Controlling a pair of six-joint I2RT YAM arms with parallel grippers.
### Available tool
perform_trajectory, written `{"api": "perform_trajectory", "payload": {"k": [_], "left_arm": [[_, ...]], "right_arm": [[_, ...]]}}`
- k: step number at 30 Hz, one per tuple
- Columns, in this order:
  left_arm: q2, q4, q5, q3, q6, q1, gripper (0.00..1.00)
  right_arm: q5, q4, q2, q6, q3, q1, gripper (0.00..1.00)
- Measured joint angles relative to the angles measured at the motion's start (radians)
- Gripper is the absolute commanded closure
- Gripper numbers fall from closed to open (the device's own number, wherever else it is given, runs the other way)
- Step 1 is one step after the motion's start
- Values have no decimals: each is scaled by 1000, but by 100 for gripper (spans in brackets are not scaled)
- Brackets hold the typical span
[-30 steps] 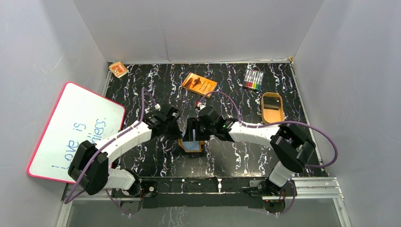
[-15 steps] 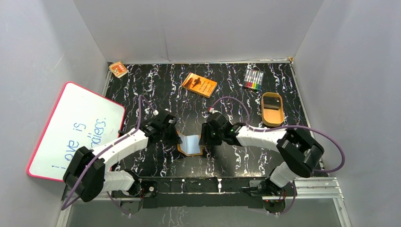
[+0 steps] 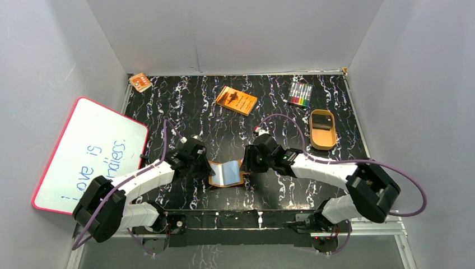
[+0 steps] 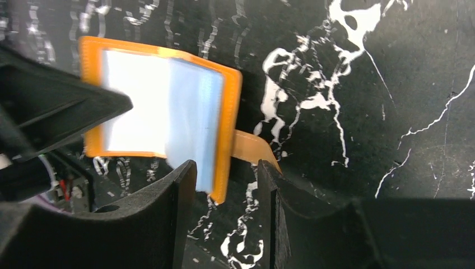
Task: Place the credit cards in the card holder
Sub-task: Open the card holder at the center of the board.
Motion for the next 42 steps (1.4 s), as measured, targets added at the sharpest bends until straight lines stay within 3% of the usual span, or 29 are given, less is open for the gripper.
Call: {"api": "perform_trajectory", "payload": {"k": [5,10,22,24,29,32,37,42], "left_arm": [[0,27,-4,-10,12,0,100],[1,63,-2,-38,16,0,100],[1,74,3,-41,35,0,100],[0,69,0,-41,40,0,93],[-3,47,-12,-41,55,0,52],[-15,27,-28,-37,53,0,37],[-73,-52,-68,9,65,0,28],[-162,-138,-104,82,77,0,26]], "right_arm": [[11,-27,-96,-45,21,27,48],[-9,-29,-93,-80,88,77,49],[-31,2,88,-76,98,73,49],[-17,2,88,-76,87,65,49],[-11,-1,90,-73,52,41,50],[-8,-3,102,-73,49,39,50],[-7,-4,117,-74,49,39,50],[-7,-5,118,-74,50,39,50]]}}
